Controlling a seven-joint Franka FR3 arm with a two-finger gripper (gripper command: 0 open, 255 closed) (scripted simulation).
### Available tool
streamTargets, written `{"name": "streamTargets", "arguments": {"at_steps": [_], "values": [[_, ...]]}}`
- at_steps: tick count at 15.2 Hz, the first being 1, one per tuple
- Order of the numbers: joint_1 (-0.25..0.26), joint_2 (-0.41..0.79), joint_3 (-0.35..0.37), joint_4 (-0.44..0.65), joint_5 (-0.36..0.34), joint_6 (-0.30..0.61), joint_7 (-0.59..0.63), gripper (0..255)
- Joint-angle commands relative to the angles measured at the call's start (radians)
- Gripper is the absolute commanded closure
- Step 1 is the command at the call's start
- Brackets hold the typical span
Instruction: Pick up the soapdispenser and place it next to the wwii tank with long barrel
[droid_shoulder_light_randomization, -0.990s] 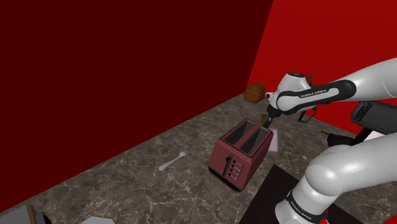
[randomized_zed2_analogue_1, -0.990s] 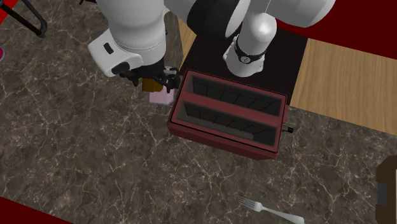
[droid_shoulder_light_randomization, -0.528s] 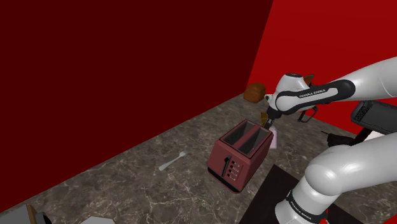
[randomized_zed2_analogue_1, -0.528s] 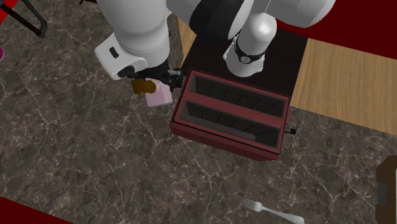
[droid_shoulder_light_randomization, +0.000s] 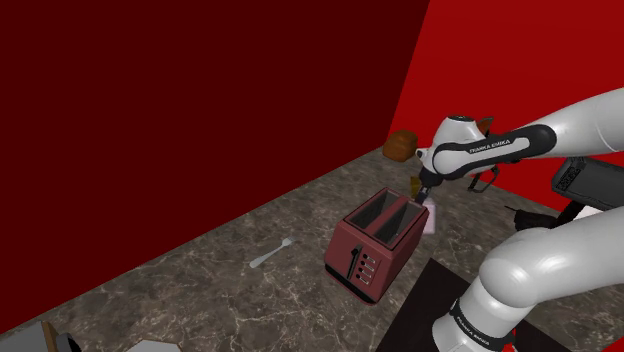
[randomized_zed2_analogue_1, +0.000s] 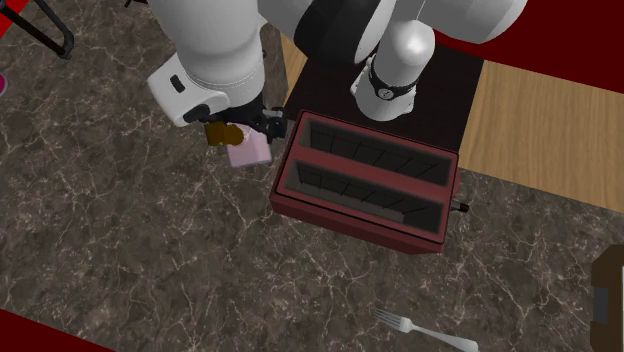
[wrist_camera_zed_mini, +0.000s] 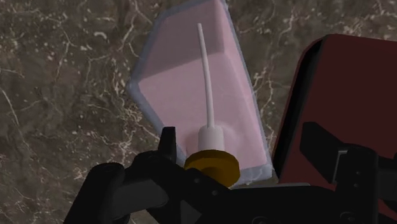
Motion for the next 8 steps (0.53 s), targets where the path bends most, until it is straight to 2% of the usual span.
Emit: {"name": "streamTargets", "arguments": {"at_steps": [1, 8], "values": [[-0.005, -0.012, -0.003, -0.009, 0.003, -0.051, -0.014, 255], [-0.004, -0.085, 0.026, 0.044, 0.025, -0.175, -0.023, 255]]}}
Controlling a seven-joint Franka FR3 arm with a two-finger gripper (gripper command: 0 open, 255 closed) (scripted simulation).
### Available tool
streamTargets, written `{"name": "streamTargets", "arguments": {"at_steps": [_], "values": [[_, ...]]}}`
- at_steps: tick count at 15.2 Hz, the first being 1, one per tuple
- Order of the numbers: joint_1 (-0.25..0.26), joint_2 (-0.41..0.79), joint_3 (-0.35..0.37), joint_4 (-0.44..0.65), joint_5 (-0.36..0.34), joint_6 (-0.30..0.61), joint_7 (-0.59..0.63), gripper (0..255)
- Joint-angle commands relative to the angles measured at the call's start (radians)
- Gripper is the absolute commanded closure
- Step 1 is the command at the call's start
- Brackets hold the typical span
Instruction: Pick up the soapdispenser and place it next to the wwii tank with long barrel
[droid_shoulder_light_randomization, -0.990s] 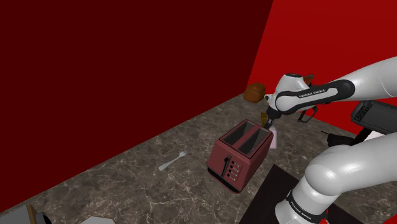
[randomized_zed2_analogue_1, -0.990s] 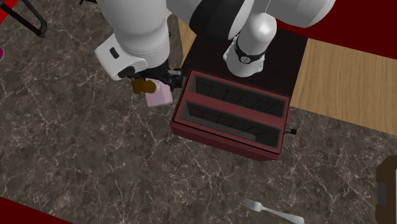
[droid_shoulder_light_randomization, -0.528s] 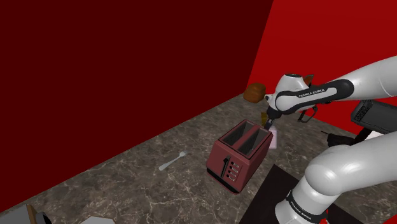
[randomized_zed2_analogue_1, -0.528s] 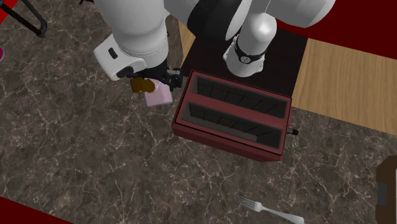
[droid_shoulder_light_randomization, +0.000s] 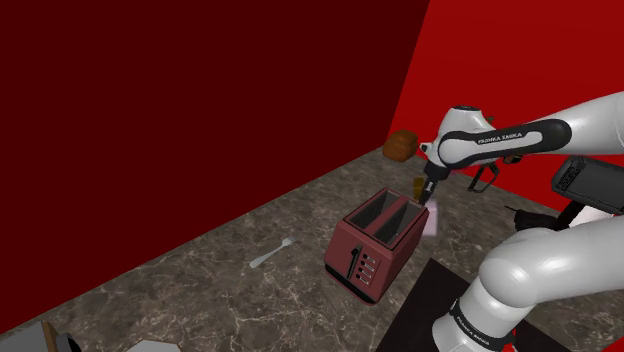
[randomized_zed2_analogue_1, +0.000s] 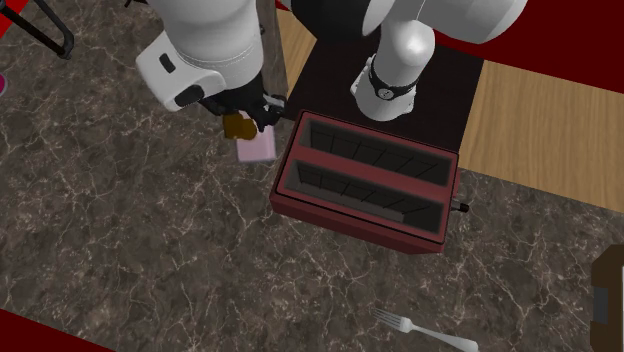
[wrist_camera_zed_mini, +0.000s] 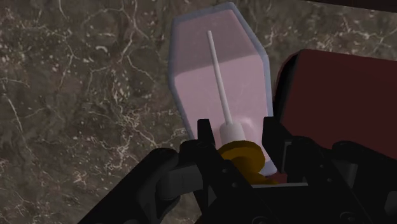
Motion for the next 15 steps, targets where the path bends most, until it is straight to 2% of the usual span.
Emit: {"name": "streamTargets", "arguments": {"at_steps": [1, 15], "values": [[0.001, -0.017, 0.007, 0.015, 0.006, -0.034, -0.003, 255], [0.012, -0.096, 0.056, 0.155, 0.049, -0.252, -0.019, 255]]}}
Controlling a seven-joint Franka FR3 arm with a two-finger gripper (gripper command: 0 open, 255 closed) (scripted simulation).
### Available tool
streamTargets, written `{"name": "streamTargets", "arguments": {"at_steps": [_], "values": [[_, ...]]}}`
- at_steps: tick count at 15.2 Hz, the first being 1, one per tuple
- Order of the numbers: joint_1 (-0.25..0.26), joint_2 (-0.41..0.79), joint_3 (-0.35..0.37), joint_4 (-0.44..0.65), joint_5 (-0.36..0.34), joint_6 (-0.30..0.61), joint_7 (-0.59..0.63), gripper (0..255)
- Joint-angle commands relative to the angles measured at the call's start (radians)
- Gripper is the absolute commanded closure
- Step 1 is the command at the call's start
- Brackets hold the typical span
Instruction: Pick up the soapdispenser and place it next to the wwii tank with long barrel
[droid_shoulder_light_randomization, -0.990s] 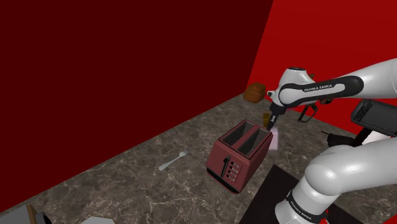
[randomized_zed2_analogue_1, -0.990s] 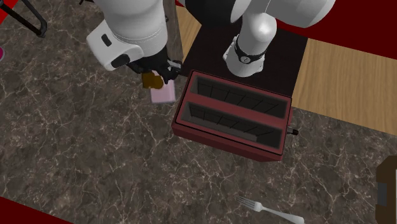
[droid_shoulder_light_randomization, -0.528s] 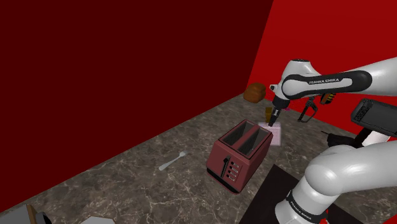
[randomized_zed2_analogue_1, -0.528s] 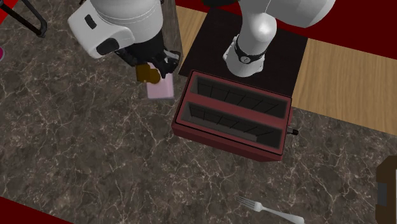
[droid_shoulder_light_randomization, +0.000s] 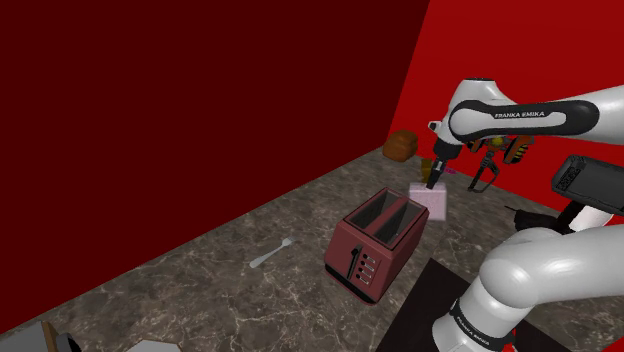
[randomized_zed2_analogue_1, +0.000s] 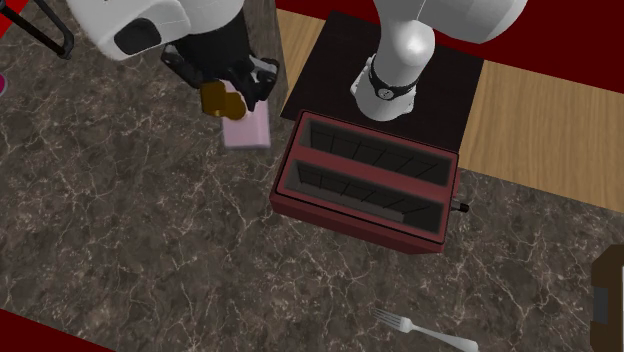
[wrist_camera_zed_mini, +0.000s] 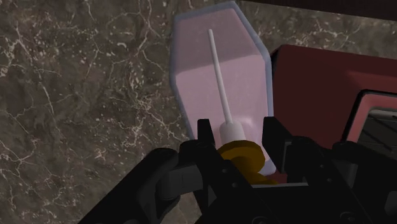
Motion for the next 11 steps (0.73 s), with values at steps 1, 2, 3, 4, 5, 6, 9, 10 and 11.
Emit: {"name": "streamTargets", "arguments": {"at_steps": [1, 2, 3, 4, 5, 6, 9, 10, 11], "values": [[0.002, -0.011, 0.009, 0.024, 0.007, -0.034, -0.001, 255], [0.003, -0.013, 0.012, 0.035, 0.010, -0.048, -0.003, 255], [0.004, -0.016, 0.015, 0.047, 0.013, -0.063, -0.004, 255], [0.005, -0.018, 0.018, 0.059, 0.015, -0.077, -0.005, 255], [0.006, -0.020, 0.021, 0.071, 0.018, -0.090, -0.006, 255], [0.007, -0.021, 0.024, 0.083, 0.021, -0.104, -0.007, 255], [0.010, -0.024, 0.032, 0.121, 0.029, -0.145, -0.011, 255], [0.011, -0.025, 0.035, 0.134, 0.031, -0.158, -0.012, 255], [0.012, -0.025, 0.037, 0.147, 0.034, -0.171, -0.014, 255]]}}
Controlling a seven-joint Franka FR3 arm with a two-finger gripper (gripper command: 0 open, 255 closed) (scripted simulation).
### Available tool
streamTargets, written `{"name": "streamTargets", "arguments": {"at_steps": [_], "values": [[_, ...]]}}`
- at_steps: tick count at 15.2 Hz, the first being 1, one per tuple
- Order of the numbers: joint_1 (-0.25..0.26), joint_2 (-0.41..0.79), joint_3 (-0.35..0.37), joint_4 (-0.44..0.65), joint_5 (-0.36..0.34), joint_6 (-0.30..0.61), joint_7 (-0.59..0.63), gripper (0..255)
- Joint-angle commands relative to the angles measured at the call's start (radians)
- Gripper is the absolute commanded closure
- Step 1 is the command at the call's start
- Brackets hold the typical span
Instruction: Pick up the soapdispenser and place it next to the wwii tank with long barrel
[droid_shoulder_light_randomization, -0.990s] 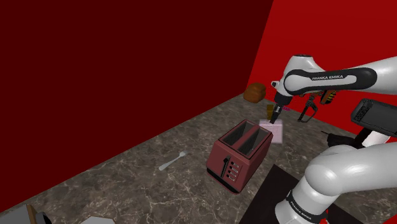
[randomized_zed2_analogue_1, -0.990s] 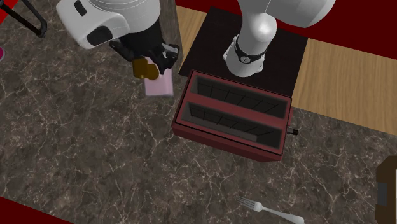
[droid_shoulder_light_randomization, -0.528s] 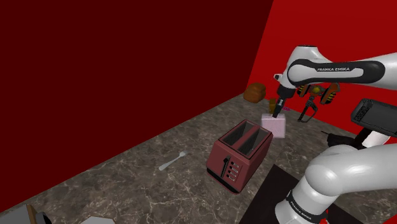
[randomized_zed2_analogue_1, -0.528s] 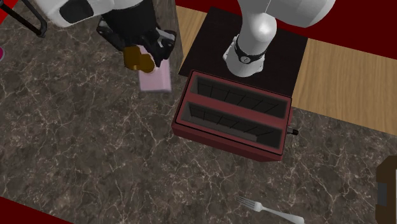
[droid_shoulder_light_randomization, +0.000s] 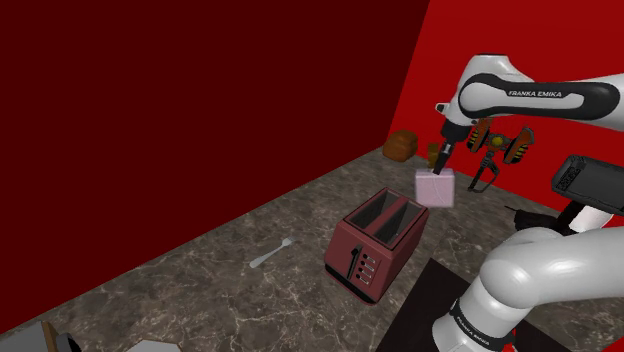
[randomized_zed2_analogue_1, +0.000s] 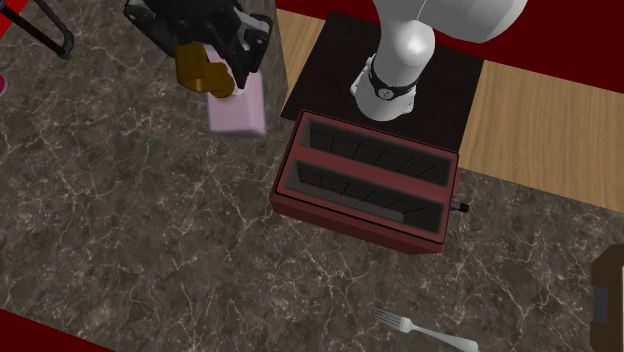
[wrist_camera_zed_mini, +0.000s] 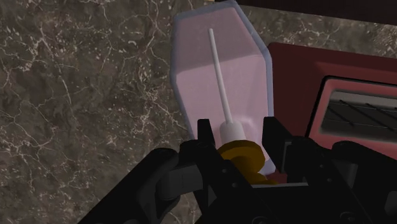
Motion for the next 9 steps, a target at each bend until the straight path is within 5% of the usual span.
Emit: {"name": "streamTargets", "arguments": {"at_steps": [1, 9], "values": [[0.003, 0.001, 0.006, 0.028, 0.006, -0.028, -0.002, 255], [0.011, 0.010, 0.024, 0.140, 0.024, -0.130, -0.012, 255]]}}
